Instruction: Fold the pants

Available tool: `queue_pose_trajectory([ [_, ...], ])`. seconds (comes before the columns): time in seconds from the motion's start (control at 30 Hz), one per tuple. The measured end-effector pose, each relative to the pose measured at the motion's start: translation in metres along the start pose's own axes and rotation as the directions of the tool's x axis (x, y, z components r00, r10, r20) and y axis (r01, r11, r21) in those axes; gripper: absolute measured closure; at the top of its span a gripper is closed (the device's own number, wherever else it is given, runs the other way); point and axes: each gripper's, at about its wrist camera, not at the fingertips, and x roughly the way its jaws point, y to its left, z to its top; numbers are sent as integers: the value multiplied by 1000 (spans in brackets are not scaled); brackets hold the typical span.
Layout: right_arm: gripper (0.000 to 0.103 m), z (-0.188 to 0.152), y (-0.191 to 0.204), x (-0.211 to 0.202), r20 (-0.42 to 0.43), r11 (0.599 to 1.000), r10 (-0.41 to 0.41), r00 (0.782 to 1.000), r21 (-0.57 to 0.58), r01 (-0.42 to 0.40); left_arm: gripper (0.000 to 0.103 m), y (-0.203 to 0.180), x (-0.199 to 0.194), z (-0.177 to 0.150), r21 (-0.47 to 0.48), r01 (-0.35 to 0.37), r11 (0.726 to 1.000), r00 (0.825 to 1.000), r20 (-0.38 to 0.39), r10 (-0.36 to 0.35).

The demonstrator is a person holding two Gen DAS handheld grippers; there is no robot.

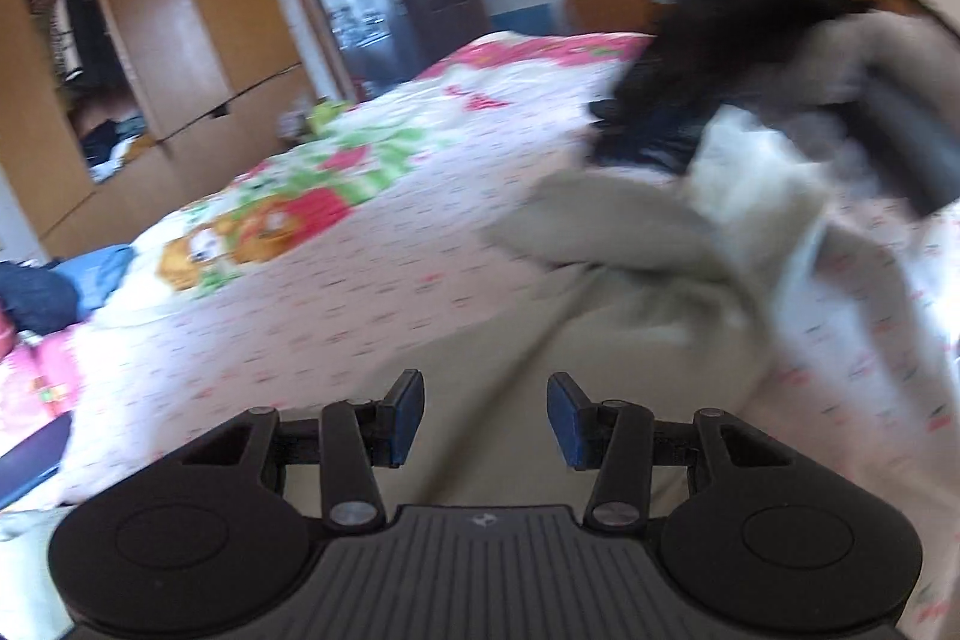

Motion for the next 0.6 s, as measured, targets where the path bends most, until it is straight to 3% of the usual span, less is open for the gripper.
queue_pose_trajectory([
  [0.07, 61, 5, 22, 23, -42, 994, -18, 999, -107, 13, 43, -13, 2, -1, -9, 37, 999, 999, 1, -37],
  [0.17, 62, 3, 40, 66, -100, 978, -107, 989, -192, 86, 43, -27, 3, -7, -10, 64, 998, 998, -2, -65],
  [0.27, 62, -4, 36, 103, -168, 978, -148, 975, -173, 119, 43, -27, 2, -12, -56, 93, 994, 995, -12, -94],
  [0.3, 63, -5, 33, 110, -177, 979, -152, 972, -160, 124, 43, -27, 1, -14, -68, 96, 993, 995, -13, -97],
  [0.33, 76, -4, 31, 112, -167, 979, -164, 972, -152, 139, 43, -25, 1, -15, -75, 96, 993, 995, -14, -97],
  [0.37, 99, -1, 26, 111, -167, 981, -170, 971, -122, 151, 43, -24, 1, -16, -78, 91, 993, 996, -15, -93],
  [0.47, 101, 18, 1, 91, -175, 993, -88, 981, 63, 100, 43, -15, -2, -18, -93, 72, 993, 997, -10, -73],
  [0.53, 101, 35, -7, 60, -104, 990, -48, 993, 128, 61, 43, -9, -4, -16, -105, 54, 993, 999, -6, -54],
  [0.6, 101, 54, -14, 15, 9, 978, 35, 999, 204, -36, 43, -2, -7, -11, -106, 26, 994, 1000, 10, -25],
])
